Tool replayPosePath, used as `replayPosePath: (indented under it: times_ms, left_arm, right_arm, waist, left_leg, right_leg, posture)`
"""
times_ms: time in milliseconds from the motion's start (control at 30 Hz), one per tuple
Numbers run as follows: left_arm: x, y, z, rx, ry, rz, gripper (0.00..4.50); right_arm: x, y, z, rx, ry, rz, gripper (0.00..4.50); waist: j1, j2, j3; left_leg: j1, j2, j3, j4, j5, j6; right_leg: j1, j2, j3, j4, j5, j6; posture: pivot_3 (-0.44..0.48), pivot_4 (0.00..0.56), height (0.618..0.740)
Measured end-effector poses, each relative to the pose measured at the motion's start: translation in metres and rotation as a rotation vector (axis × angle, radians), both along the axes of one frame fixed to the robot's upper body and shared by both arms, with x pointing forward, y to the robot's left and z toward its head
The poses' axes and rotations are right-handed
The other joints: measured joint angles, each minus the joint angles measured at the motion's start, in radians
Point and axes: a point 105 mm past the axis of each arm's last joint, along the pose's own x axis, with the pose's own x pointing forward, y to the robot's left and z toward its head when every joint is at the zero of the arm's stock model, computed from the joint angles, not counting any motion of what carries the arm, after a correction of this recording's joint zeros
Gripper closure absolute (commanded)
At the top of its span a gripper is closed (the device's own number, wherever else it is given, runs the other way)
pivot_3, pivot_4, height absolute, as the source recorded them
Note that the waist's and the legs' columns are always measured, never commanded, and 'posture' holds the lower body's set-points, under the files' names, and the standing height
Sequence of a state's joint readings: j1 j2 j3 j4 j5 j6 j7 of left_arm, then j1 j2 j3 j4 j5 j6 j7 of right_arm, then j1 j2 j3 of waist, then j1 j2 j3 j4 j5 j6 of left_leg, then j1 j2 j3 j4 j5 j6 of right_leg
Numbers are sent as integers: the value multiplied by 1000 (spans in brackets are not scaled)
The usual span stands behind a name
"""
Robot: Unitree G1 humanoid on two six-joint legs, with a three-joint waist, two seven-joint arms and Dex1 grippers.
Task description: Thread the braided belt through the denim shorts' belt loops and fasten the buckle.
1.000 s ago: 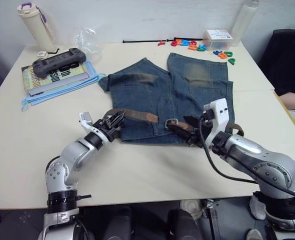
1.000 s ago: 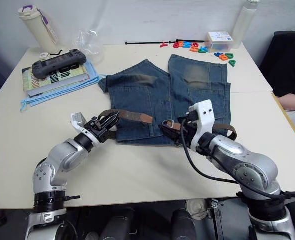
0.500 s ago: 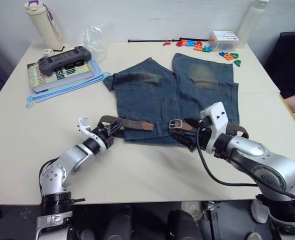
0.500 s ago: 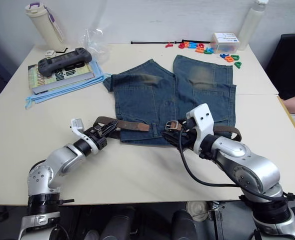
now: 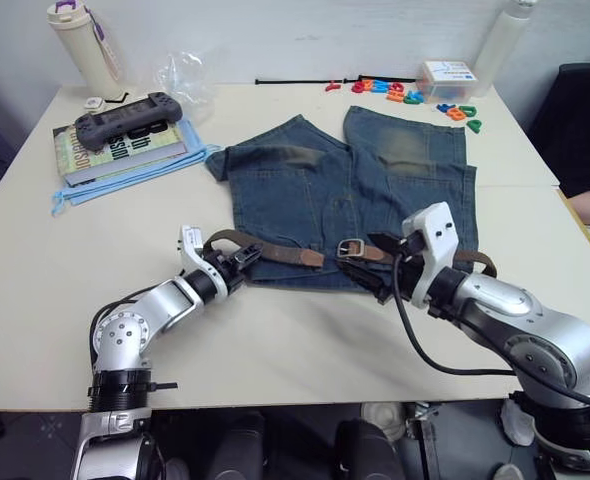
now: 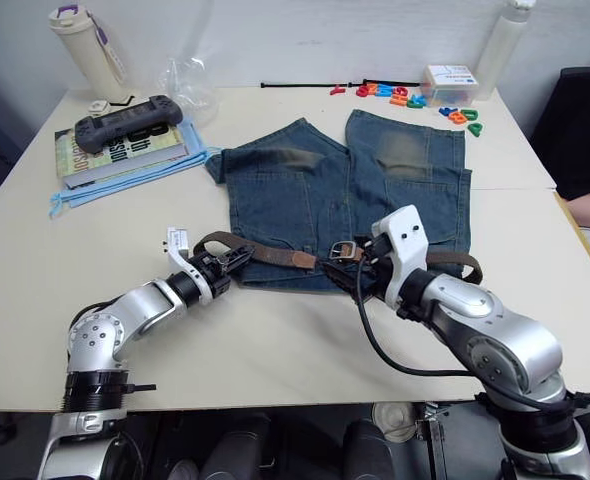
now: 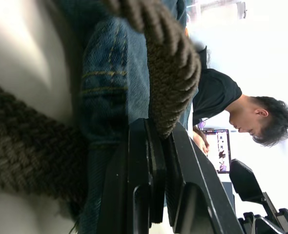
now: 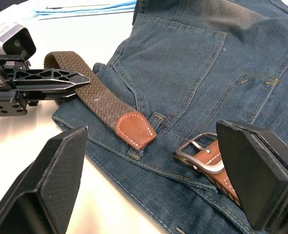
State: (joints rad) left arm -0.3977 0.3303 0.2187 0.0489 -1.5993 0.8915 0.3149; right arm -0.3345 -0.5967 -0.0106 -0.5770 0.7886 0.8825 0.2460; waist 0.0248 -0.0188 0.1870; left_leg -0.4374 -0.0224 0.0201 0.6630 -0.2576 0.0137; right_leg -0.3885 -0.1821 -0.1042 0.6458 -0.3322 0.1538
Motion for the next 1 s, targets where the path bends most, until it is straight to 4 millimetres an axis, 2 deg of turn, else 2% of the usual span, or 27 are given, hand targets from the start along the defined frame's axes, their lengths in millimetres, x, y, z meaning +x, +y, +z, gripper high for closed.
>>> replayPosePath:
  times_ms: [233, 400, 600, 1000]
  left_arm:
    - [0, 17, 20, 103, -80, 31, 4500]
    - [-8, 2, 35, 196, -150, -34, 4500]
    - [-5, -8, 37, 292, -154, -55, 4500]
    - [-4, -5, 28, 365, -123, -13, 4500]
  right_arm:
    - [0, 2, 0, 14, 4, -8, 39]
    - [0, 4, 0, 43, 11, -20, 39]
    - [0, 6, -4, 55, 29, -30, 39]
    - [-2, 3, -1, 71, 14, -59, 39]
  waist:
    - [0, 0, 0]
    - [1, 0, 0]
    - [-1, 0, 0]
    - [0, -1, 0]
  left_leg:
    - [0, 0, 0, 0, 0, 0]
    - [0, 0, 0, 0, 0, 0]
    - [0, 0, 0, 0, 0, 0]
    - [0, 0, 0, 0, 0, 0]
  right_leg:
    - [0, 0, 0, 1, 0, 0]
    - [0, 0, 0, 1, 0, 0]
    - [0, 0, 0, 2, 0, 0]
    - [0, 0, 0, 2, 0, 0]
  posture:
    - [0, 150, 684]
    - [0, 150, 684]
    - [0, 150, 684]
    - [0, 150, 684]
